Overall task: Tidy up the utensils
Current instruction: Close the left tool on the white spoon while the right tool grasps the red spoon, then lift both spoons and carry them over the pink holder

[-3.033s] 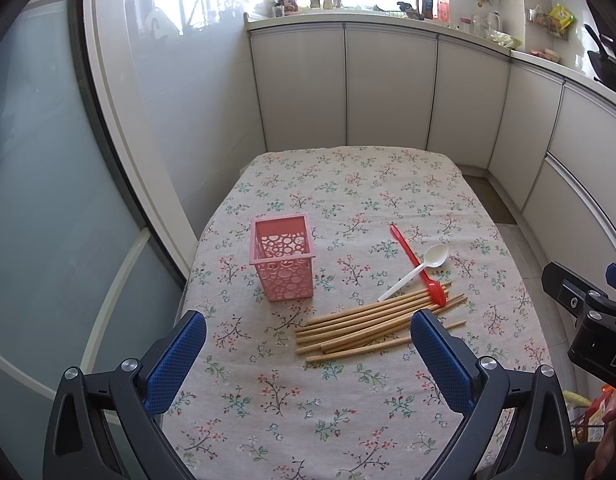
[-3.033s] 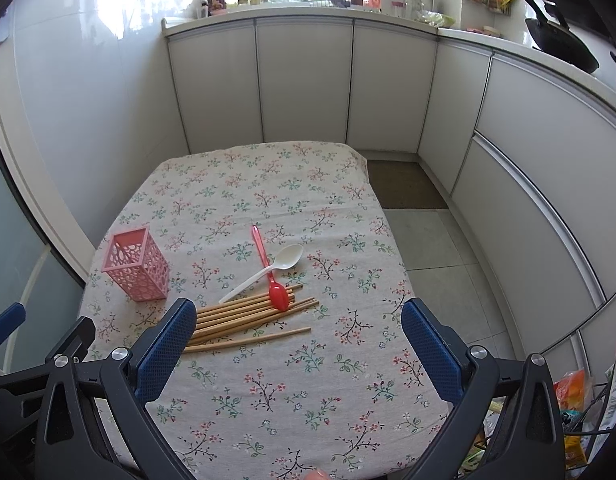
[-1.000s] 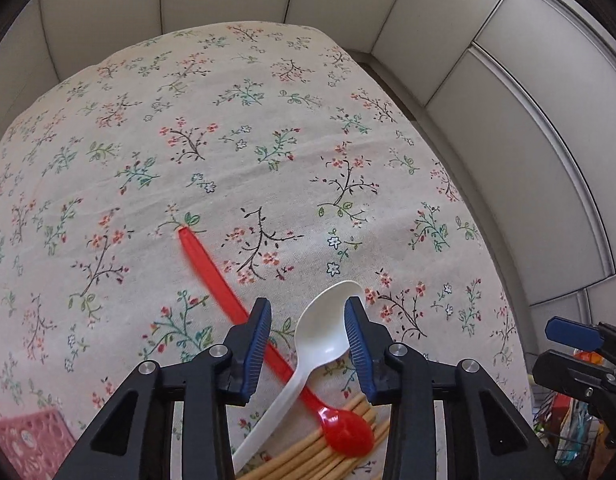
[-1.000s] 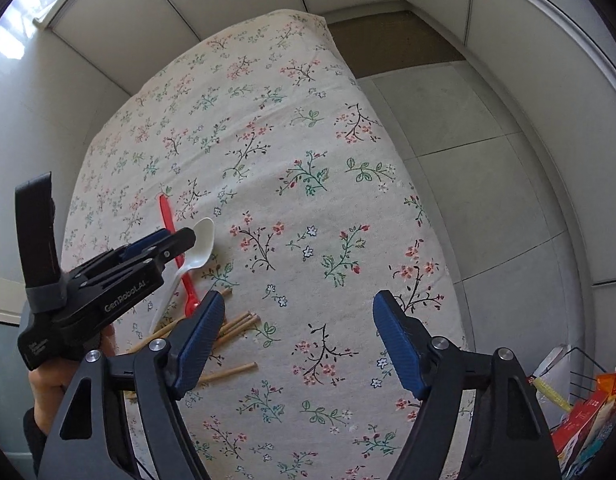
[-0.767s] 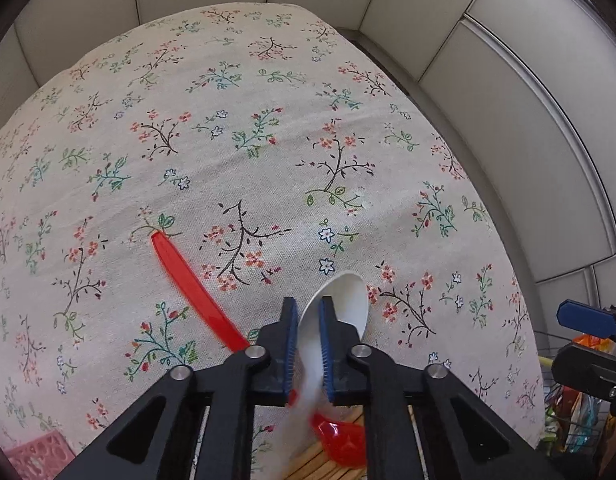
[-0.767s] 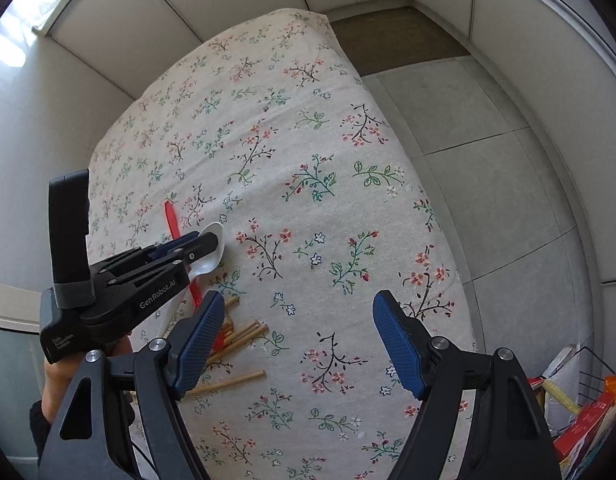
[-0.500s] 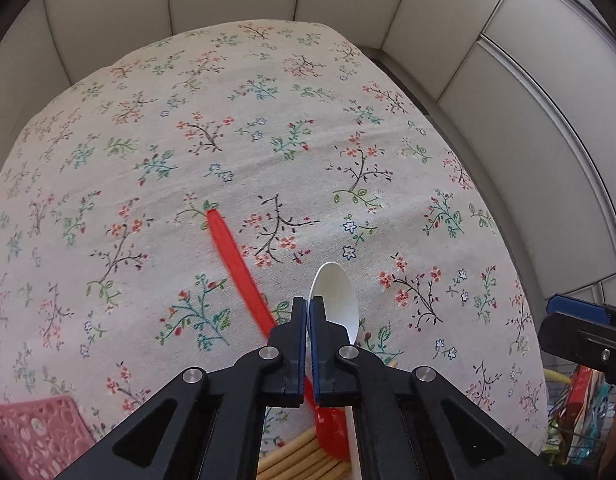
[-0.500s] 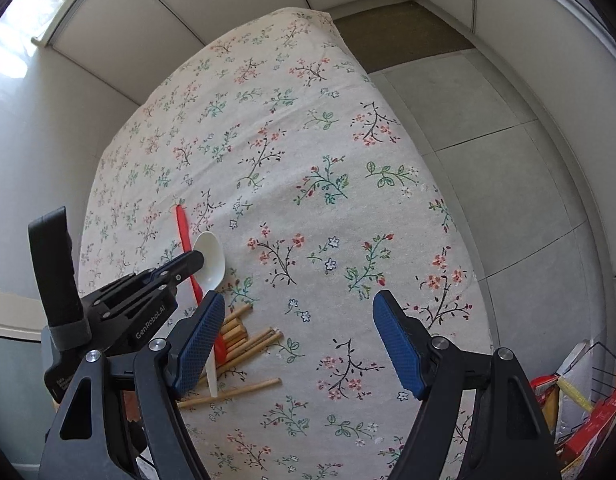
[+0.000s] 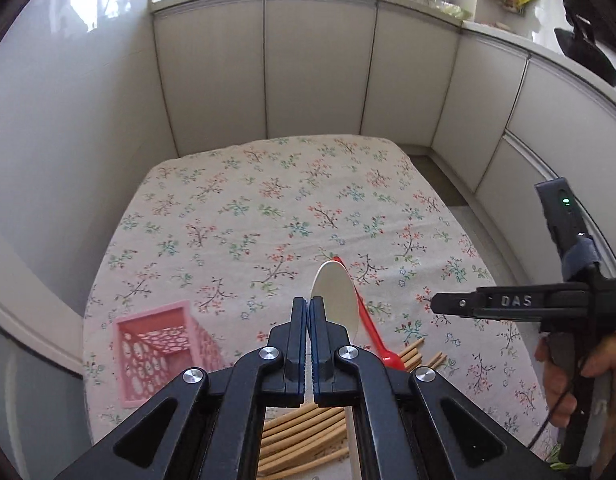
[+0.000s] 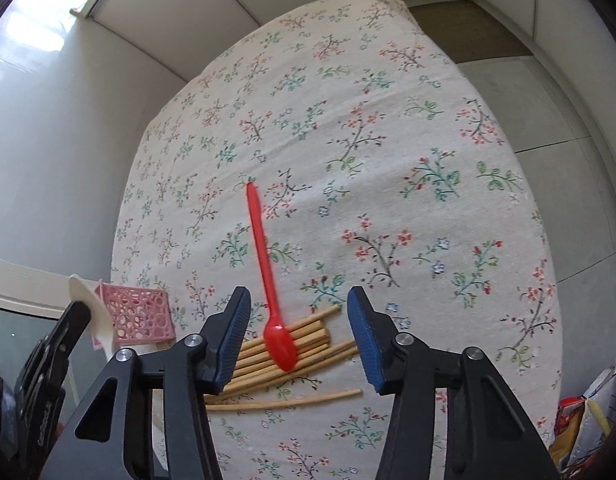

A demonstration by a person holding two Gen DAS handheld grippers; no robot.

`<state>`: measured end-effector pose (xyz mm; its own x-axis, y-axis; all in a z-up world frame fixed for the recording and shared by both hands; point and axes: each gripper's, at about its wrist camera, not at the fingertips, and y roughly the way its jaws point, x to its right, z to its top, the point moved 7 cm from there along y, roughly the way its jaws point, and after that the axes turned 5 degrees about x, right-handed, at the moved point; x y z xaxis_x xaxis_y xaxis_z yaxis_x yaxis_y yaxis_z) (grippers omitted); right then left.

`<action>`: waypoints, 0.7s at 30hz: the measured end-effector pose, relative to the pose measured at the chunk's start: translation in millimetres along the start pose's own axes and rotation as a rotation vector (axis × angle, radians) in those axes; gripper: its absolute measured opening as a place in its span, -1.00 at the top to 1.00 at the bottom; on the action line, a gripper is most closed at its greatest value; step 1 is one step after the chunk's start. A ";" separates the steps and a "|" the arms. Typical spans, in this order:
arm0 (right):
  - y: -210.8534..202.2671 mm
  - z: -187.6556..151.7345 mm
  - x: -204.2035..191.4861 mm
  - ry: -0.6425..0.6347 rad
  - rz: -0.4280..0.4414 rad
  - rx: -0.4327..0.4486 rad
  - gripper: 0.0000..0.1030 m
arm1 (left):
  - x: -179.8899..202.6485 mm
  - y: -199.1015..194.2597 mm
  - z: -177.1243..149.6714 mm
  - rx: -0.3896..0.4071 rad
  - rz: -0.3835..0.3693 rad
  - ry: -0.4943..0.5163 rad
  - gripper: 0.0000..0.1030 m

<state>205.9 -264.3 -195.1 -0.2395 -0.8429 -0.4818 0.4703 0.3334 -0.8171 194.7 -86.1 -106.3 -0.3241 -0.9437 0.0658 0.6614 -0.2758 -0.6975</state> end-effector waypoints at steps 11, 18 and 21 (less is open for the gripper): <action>80.6 30.2 -43.3 -0.100 -0.075 -0.036 0.52 | -48.4 -19.6 -17.2 0.059 -0.016 -0.067 0.97; 115.0 42.1 -52.2 -0.184 -0.182 -0.040 0.53 | -56.0 -16.3 -19.6 0.052 -0.020 -0.084 0.97; 123.6 42.8 -53.3 -0.220 -0.236 -0.034 0.63 | -54.9 -20.3 -17.3 0.072 -0.019 -0.077 0.97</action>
<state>313.1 -196.3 -256.9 -0.1472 -0.9686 -0.2006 0.3943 0.1286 -0.9099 187.4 -25.5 -108.1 -0.2863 -0.9486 0.1352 0.7033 -0.3039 -0.6426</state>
